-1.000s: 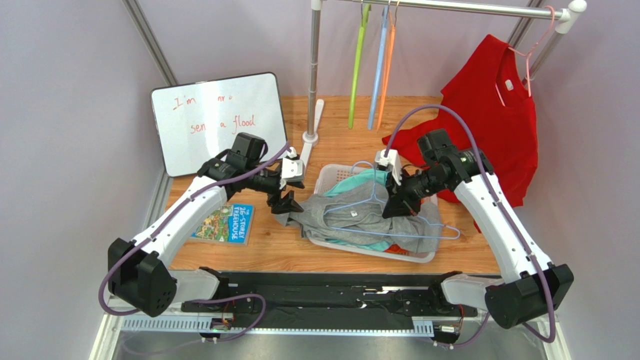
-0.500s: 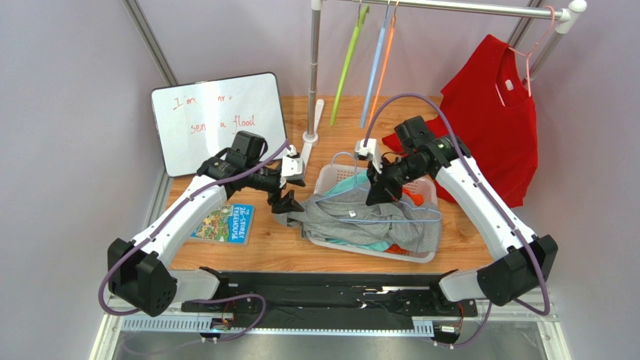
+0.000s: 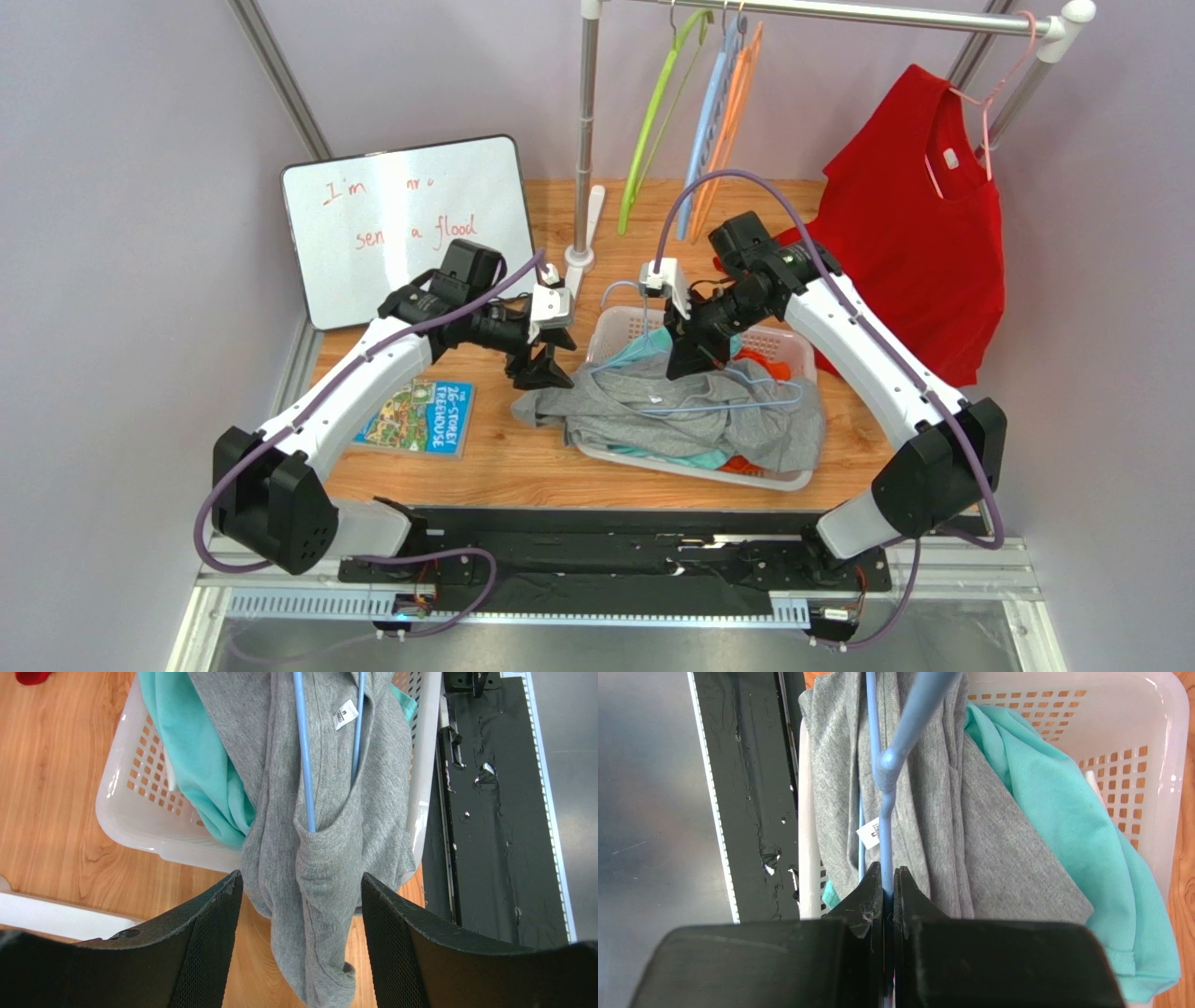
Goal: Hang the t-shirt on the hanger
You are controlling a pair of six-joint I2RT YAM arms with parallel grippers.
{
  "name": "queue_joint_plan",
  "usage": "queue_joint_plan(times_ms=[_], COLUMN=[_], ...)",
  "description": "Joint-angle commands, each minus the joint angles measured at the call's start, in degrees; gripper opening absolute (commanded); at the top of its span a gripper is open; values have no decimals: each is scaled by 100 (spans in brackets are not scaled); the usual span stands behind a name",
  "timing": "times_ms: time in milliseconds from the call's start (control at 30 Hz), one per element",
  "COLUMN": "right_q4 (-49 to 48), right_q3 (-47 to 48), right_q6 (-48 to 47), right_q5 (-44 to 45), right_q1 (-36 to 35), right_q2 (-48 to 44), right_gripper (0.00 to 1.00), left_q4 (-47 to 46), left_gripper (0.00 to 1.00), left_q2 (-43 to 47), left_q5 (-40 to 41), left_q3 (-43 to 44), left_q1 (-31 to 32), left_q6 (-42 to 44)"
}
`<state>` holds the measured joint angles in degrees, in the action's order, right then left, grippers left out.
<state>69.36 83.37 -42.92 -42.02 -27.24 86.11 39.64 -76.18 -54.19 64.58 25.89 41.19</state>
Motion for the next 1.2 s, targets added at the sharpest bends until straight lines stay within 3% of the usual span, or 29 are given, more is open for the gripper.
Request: queue_joint_plan(times_ms=[0,267,567,767,1067,1167], right_q4=[-344,-880,-1179,-1337,-1610,-1628], right_q3=[241,398,522,619,355,416], right_q6=[2,380,565,706,925,1162], right_q5=[-122,-166,-245,-237,-34,44], right_q1=[-184,-562,-650,-791,-932,-941], right_q2=[187,556,802,741,416,337], right_gripper=[0,0,0,0,0,5], left_q4=[71,-157,-1650,-2161,-2488,-2373], left_gripper=[67,67,66,64,35,7], left_q2=[-194,-266,7,-142,-160,-90], left_q5=[-346,-487,-302,-223,-188,-171], left_q3=[204,144,-314,-297,-358,-410], left_q1=[21,91,171,434,584,610], left_q6=[337,118,-1041,-1464,-1922,-1895])
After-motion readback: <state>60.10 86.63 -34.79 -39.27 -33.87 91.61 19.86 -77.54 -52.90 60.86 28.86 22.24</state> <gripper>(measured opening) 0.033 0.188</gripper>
